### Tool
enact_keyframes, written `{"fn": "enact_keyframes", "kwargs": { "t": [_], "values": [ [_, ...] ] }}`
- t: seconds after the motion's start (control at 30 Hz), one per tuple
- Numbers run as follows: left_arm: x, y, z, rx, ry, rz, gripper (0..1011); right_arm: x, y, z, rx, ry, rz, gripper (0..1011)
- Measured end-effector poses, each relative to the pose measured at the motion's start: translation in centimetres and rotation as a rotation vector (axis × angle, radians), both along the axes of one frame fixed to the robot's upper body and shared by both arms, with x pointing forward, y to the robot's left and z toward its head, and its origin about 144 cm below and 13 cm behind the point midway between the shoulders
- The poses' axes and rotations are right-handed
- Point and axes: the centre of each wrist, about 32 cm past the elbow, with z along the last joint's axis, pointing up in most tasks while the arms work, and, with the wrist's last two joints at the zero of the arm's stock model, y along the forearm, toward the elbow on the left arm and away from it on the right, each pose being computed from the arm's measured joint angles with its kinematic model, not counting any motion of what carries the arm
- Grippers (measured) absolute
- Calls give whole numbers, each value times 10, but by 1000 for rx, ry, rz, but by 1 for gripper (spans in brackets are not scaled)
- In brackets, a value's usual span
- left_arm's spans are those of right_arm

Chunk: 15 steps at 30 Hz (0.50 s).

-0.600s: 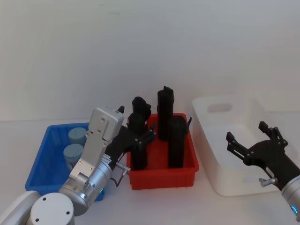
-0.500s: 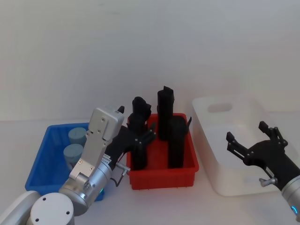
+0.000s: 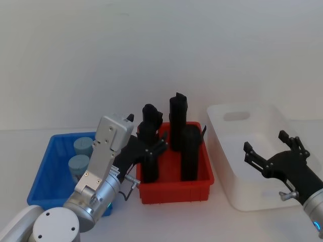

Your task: Pick the cotton swabs from the blue box and place them into the white box.

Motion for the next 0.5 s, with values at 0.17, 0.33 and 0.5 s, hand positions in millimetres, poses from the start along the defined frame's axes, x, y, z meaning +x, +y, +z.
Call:
{"fn": "enact_keyframes", "kwargs": {
  "t": [0.17, 0.33, 0.5],
  "values": [
    [0, 0, 0, 0, 0, 0, 1004, 0, 0, 0, 0, 0, 0, 1001],
    [0, 0, 0, 0, 0, 0, 1004, 0, 0, 0, 0, 0, 0, 1001],
    [0, 0, 0, 0, 0, 0, 1004, 0, 0, 0, 0, 0, 0, 1001]
  ]
}}
